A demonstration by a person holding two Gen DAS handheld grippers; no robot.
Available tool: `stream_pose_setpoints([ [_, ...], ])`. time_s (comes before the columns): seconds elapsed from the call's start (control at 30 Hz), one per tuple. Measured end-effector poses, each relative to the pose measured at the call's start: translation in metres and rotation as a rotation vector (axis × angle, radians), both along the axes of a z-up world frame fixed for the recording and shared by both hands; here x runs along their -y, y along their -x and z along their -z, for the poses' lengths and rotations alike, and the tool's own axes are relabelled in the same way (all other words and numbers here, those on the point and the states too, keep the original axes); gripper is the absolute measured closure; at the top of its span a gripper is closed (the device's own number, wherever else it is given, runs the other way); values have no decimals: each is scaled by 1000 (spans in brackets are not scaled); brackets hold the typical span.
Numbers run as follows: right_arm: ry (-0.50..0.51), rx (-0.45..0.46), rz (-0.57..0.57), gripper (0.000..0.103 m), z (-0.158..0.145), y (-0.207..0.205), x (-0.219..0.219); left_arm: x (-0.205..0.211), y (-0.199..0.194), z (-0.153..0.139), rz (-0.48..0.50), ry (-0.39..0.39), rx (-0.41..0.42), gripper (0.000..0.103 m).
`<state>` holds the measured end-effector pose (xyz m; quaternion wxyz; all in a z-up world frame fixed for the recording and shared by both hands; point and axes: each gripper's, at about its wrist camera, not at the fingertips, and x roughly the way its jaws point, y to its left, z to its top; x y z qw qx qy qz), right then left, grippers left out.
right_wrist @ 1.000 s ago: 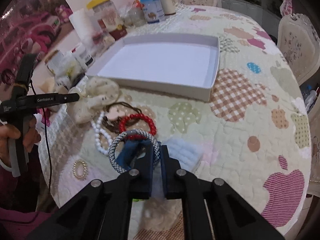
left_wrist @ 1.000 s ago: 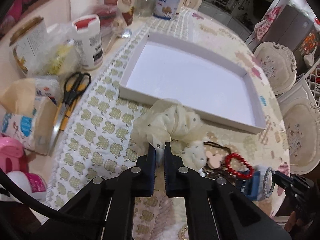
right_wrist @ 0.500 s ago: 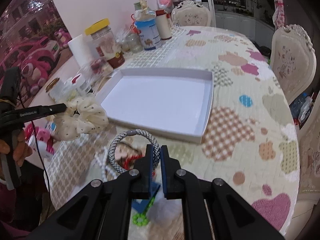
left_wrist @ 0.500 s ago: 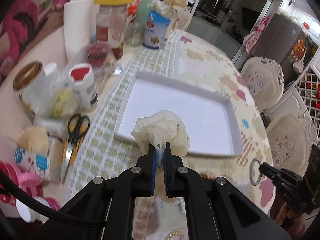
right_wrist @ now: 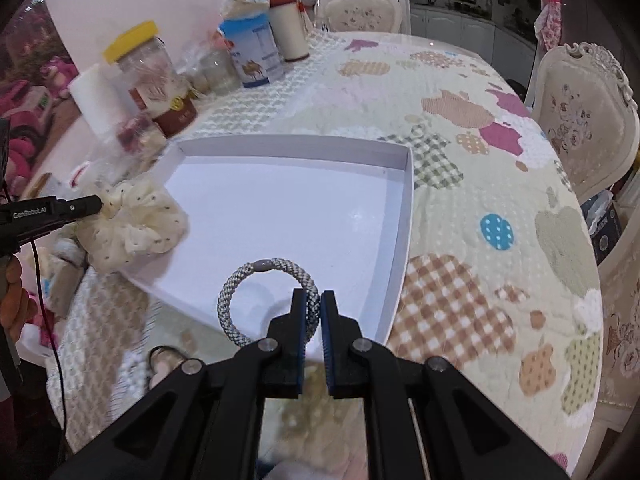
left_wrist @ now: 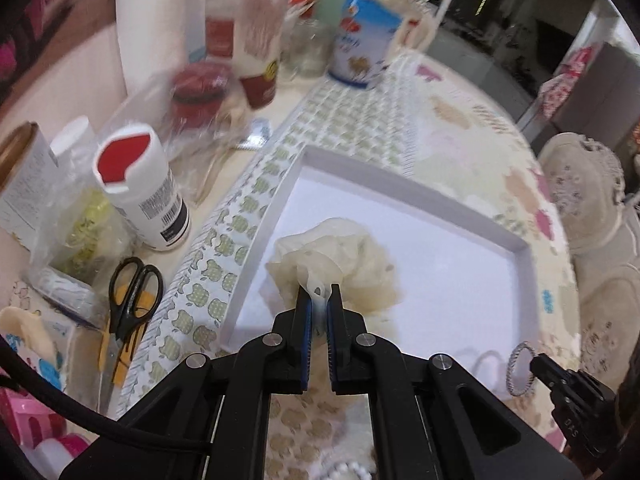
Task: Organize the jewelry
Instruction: 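Release the scrunchie into the white tray with the left while the right drops the tie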
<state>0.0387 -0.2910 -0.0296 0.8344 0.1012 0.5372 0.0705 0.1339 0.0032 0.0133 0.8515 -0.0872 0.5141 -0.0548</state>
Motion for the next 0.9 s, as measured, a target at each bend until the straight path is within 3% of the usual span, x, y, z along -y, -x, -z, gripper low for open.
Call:
stream_pose_setpoints([
  [0.3,64,-61,-39,96,39,-23,-6,2,-1,35,-21,-88,-58,103],
  [0.4,75,-69,-37,96,46,-25,-6,2,1,36,-23,-91,-59,91],
  [0.47,75,-64,-30,91,46,-25,-5,2,3,36,-19,-84,-52,81],
  [0.53,69,-57,-22,77,44,-24,-3,3,4,34,-13,-86,-49,71],
  [0.63,56,-41,-6,65,36,-21,-1,5,8,28,-8,-101,-28,65],
  [0.8,29,-11,14,64,16,-10,2,6,15,15,-7,-115,8,64],
  [0.9,11,11,25,56,2,1,3,5,24,4,-5,-133,44,64],
])
